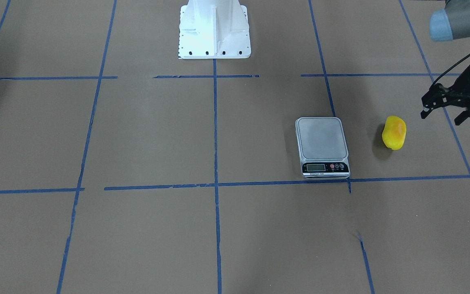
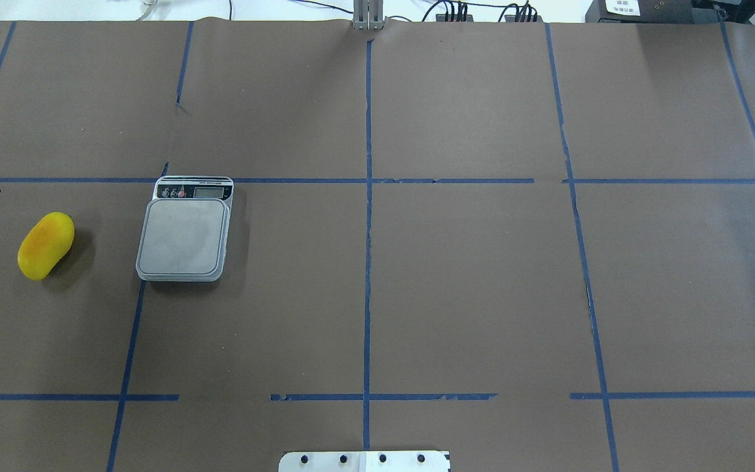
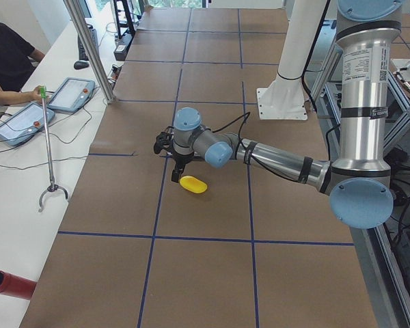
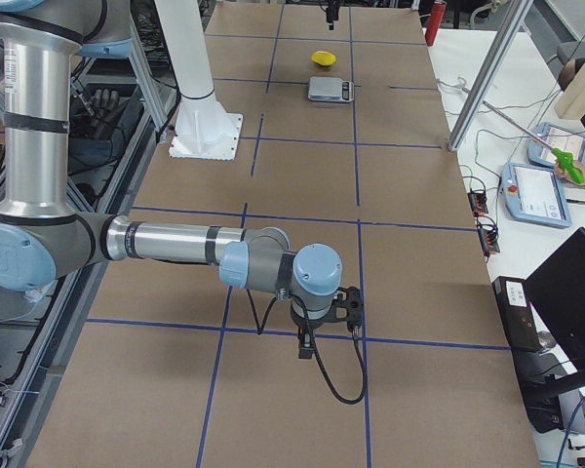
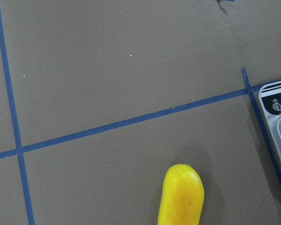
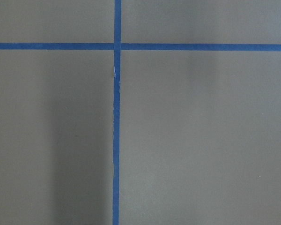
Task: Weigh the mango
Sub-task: 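Lower the left gripper onto the yellow mango and close it, then lift the mango with the left gripper off the table, then carry the mango with the left gripper over the scale tray and lower it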
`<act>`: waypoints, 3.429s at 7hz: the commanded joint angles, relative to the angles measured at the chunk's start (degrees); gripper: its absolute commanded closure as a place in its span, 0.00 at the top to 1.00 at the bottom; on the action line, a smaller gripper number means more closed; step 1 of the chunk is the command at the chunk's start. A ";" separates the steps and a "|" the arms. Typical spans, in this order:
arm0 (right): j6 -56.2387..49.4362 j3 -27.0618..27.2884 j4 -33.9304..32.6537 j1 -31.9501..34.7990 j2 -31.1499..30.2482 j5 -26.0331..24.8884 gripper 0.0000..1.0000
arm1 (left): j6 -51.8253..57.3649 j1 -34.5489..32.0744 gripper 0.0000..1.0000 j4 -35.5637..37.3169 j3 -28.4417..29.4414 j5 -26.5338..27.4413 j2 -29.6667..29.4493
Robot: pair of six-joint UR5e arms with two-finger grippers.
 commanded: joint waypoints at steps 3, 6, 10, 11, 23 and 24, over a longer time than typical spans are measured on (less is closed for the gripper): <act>0.00 -0.03 0.00 0.00 0.00 0.00 1.00 | -11.09 9.17 1.00 -10.65 8.47 2.52 -0.79; 0.00 -0.03 0.00 0.00 0.00 0.00 1.00 | -12.49 11.19 1.00 -11.53 14.79 3.84 -5.26; 0.00 -0.03 0.00 0.00 0.00 0.00 1.00 | -11.97 10.67 0.00 -10.66 10.02 3.23 -3.88; 0.00 0.06 0.00 0.00 0.00 0.00 1.00 | -11.79 10.15 0.00 -7.69 3.45 0.87 -0.65; -0.09 0.06 0.00 0.00 0.00 0.00 1.00 | -28.66 15.58 0.00 7.48 10.74 -1.09 -24.70; -0.09 0.06 0.00 0.00 0.00 0.00 1.00 | -28.66 16.55 0.00 6.15 12.68 -1.00 -24.87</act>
